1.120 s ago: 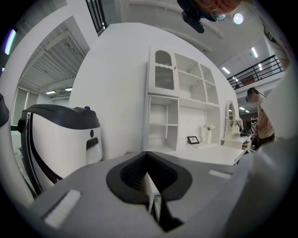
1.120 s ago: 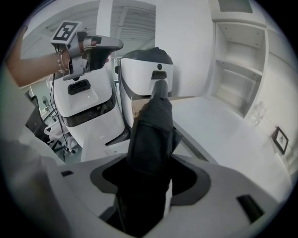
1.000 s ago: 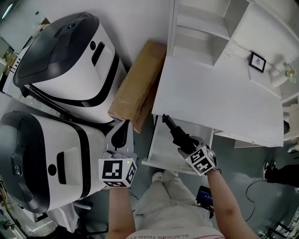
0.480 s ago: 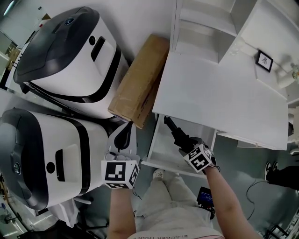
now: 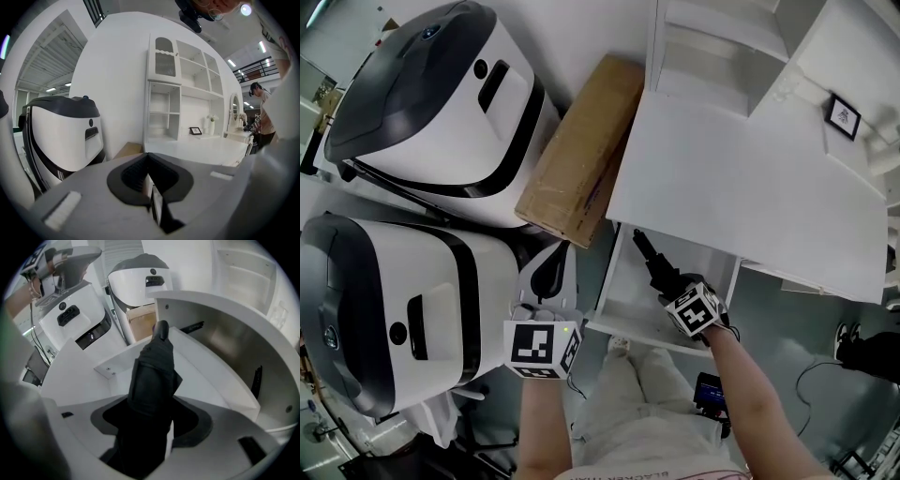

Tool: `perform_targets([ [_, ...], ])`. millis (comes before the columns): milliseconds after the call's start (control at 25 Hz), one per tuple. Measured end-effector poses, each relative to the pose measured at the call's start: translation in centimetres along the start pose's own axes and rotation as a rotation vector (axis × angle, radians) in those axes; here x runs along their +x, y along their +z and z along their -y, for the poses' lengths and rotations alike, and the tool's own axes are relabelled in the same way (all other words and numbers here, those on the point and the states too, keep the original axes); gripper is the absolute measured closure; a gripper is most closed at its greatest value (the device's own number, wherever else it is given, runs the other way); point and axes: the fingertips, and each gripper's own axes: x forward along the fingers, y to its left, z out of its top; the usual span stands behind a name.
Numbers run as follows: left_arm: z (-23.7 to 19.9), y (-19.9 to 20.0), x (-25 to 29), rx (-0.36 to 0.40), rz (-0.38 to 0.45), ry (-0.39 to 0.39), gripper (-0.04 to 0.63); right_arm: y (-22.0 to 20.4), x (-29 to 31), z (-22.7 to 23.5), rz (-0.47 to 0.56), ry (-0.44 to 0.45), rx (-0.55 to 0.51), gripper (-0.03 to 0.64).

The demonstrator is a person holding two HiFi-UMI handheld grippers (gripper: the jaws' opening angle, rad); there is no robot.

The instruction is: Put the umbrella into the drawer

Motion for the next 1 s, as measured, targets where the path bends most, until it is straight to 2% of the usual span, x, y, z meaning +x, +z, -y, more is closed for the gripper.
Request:
perform_targets([
  [400,-0.4,-1.3,0.6,-0.003,-0.032,0.000,0.592,-0.3,3.1,0.5,-0.063,0.021,0.067,0.348],
  [1000,-0.8,-3.0,1.4,-0.011,-0.066,-0.015,0.592,-1.3,6.6,1.8,-0.160,-0.065,0.137,0.347],
])
